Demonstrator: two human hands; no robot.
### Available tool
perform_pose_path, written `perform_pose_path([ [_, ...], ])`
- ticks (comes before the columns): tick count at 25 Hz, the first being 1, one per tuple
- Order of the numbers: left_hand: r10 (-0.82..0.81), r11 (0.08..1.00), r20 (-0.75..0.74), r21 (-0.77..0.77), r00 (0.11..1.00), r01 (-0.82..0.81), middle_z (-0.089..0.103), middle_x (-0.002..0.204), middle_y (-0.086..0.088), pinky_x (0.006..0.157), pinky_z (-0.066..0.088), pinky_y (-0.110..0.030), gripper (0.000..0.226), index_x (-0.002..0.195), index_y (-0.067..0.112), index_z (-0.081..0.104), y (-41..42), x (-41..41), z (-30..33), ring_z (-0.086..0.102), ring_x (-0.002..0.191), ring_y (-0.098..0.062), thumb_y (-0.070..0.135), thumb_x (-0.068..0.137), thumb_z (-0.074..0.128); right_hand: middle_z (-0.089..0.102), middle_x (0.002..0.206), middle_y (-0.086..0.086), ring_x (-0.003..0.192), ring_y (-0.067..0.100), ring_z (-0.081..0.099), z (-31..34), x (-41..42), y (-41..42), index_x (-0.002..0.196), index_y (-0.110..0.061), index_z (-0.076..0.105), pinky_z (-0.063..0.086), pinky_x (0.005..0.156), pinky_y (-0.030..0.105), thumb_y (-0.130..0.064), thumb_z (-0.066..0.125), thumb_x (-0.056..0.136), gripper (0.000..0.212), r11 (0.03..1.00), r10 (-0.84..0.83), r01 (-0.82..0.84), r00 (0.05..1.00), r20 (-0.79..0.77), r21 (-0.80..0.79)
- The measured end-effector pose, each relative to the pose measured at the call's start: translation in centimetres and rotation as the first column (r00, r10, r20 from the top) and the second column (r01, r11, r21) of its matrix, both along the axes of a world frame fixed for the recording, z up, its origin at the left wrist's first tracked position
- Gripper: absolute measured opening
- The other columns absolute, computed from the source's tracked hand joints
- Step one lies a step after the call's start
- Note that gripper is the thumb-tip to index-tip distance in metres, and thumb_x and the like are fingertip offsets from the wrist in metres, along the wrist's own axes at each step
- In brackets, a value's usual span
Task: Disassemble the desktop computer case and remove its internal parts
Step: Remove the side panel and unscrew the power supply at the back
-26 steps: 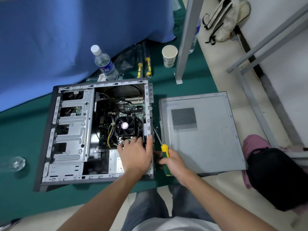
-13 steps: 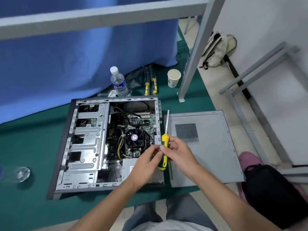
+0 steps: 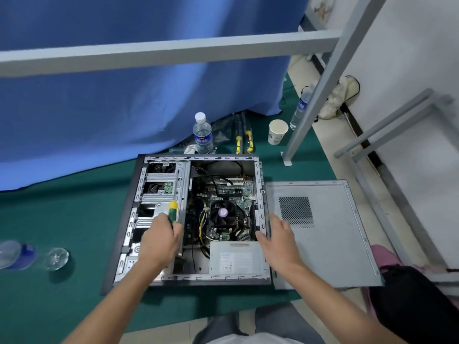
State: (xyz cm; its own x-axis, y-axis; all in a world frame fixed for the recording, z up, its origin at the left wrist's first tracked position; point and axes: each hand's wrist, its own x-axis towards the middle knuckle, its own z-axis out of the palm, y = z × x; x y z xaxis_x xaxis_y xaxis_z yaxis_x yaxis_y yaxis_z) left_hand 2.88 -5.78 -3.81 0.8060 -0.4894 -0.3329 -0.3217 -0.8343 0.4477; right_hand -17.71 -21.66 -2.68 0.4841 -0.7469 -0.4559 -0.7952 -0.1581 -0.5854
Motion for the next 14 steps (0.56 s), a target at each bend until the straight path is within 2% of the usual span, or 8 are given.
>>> perform_pose_path([
  [2, -0.115, 0.981, 0.076, 0.168, 0.990, 0.101, 0.046, 0.090, -0.008, 0.057, 0.045, -0.039, 0.017, 0.093, 0.004, 0.045, 1.0, 1.1, -0.6, 0.052, 0.075, -0.026, 0.017, 0.098, 0.037, 0.030, 0.154, 0.010, 0.137, 0.028, 0.039, -0.8, -0.4, 0.3, 0.155, -0.015, 0.014, 0.033, 0.113, 0.041, -0.039, 0.052, 0.099, 0.072, 0.986, -0.033, 0.048, 0.995, -0.099, 0.157],
  [3, -0.171, 0.962, 0.080, 0.231, 0.982, 0.148, 0.042, 0.095, -0.009, 0.058, 0.048, -0.037, 0.015, 0.102, 0.003, 0.046, 1.3, 1.3, -1.0, 0.048, 0.079, -0.025, 0.014, 0.098, 0.037, 0.031, 0.155, 0.011, 0.138, 0.028, 0.039, -1.3, -0.4, 0.6, 0.155, -0.012, 0.013, 0.033, 0.114, 0.042, -0.041, 0.050, 0.099, 0.073, 0.972, -0.028, 0.058, 0.991, -0.133, 0.226],
  [5, -0.160, 0.969, 0.104, 0.205, 0.982, 0.136, 0.042, 0.101, -0.013, 0.059, 0.048, -0.037, 0.018, 0.109, 0.003, 0.045, 1.7, 1.9, -1.3, 0.050, 0.079, -0.027, 0.017, 0.098, 0.043, 0.033, 0.156, 0.010, 0.140, 0.027, 0.038, -2.1, -0.5, 1.6, 0.154, -0.008, 0.018, 0.033, 0.114, 0.039, -0.041, 0.044, 0.102, 0.067, 0.956, 0.000, 0.052, 0.984, -0.176, 0.290],
  [7, -0.145, 0.979, 0.126, 0.161, 0.981, 0.124, 0.047, 0.104, -0.017, 0.063, 0.048, -0.042, 0.022, 0.105, 0.002, 0.044, 2.0, 2.6, -1.3, 0.056, 0.077, -0.033, 0.023, 0.098, 0.046, 0.040, 0.152, 0.009, 0.137, 0.026, 0.041, -2.4, -0.6, 1.9, 0.149, -0.006, 0.029, 0.033, 0.112, 0.036, -0.038, 0.042, 0.103, 0.058, 0.953, -0.009, 0.065, 0.982, -0.189, 0.296],
  [10, -0.155, 0.977, 0.118, 0.164, 0.981, 0.134, 0.048, 0.104, -0.017, 0.070, 0.053, -0.045, 0.022, 0.103, 0.004, 0.043, 2.3, 3.3, -1.6, 0.060, 0.077, -0.034, 0.026, 0.099, 0.042, 0.056, 0.135, 0.009, 0.122, 0.024, 0.054, -2.7, -0.8, 1.3, 0.136, -0.005, 0.049, 0.041, 0.108, 0.041, -0.035, 0.048, 0.102, 0.045, 0.927, -0.064, 0.114, 0.987, -0.149, 0.358],
  [13, -0.139, 0.980, 0.073, 0.154, 0.988, 0.126, 0.048, 0.105, -0.015, 0.070, 0.054, -0.046, 0.024, 0.102, 0.006, 0.043, 2.6, 3.6, -1.1, 0.059, 0.077, -0.031, 0.030, 0.098, 0.044, 0.058, 0.133, 0.009, 0.121, 0.026, 0.055, -3.0, -0.7, 1.5, 0.136, -0.005, 0.050, 0.042, 0.107, 0.044, -0.036, 0.048, 0.101, 0.046, 0.909, -0.099, 0.152, 0.983, -0.154, 0.387],
  [14, -0.138, 0.976, 0.118, 0.184, 0.983, 0.115, 0.048, 0.106, -0.015, 0.070, 0.053, -0.045, 0.027, 0.102, 0.006, 0.044, 2.7, 3.7, -1.0, 0.058, 0.079, -0.032, 0.032, 0.097, 0.047, 0.059, 0.133, 0.008, 0.120, 0.025, 0.056, -3.0, -0.7, 1.6, 0.135, -0.006, 0.051, 0.043, 0.106, 0.044, -0.037, 0.048, 0.101, 0.045, 0.909, -0.106, 0.158, 0.983, -0.152, 0.385],
])
